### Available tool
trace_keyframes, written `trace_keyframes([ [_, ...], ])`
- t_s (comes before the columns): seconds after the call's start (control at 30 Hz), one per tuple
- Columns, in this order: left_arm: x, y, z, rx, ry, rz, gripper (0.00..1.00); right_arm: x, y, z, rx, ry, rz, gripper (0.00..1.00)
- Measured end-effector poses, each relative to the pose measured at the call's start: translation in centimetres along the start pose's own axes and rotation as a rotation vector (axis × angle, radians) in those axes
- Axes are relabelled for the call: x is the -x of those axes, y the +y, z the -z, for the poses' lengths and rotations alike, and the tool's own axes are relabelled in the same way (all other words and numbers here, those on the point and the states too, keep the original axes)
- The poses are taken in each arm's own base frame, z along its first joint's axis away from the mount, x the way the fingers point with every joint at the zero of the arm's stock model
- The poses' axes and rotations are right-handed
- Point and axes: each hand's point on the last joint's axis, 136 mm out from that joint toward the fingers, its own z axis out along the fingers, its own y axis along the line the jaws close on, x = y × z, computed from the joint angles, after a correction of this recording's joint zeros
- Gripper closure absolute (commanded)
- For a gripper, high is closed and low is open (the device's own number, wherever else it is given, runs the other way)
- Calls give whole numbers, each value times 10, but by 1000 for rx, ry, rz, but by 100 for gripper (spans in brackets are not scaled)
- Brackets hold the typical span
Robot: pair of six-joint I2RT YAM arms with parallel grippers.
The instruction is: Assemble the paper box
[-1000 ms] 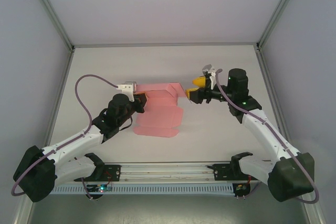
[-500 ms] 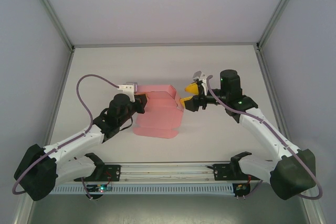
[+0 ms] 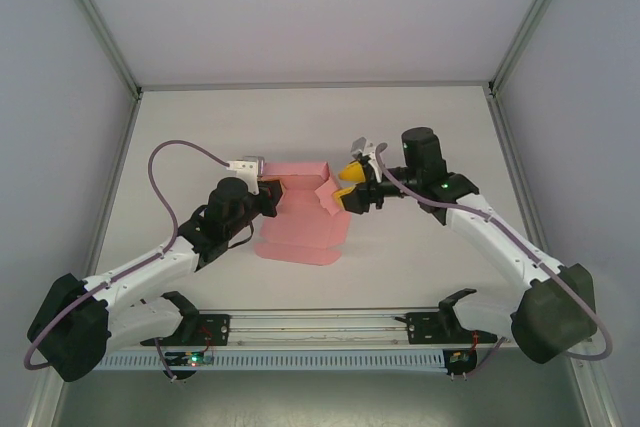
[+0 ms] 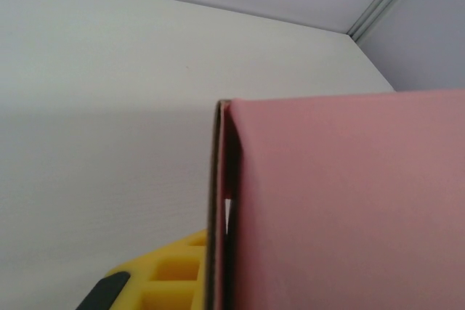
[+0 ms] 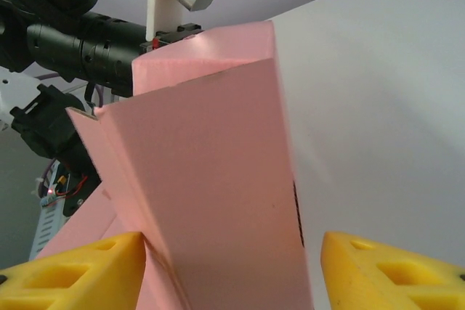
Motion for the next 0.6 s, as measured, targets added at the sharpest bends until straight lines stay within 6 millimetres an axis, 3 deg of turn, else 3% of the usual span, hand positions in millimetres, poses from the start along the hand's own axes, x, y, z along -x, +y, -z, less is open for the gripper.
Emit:
trace_keyframes([
  [0.23, -2, 6, -6, 40, 21, -1, 100, -3, 0, -17, -52, 51, 15, 44],
  [0.43, -4, 9, -11, 59, 37, 3, 100, -4, -11, -27, -196, 93, 16, 45],
  [0.6, -7, 13, -12, 76, 50, 3, 100, -8, -25, -37, -335, 126, 25, 55],
])
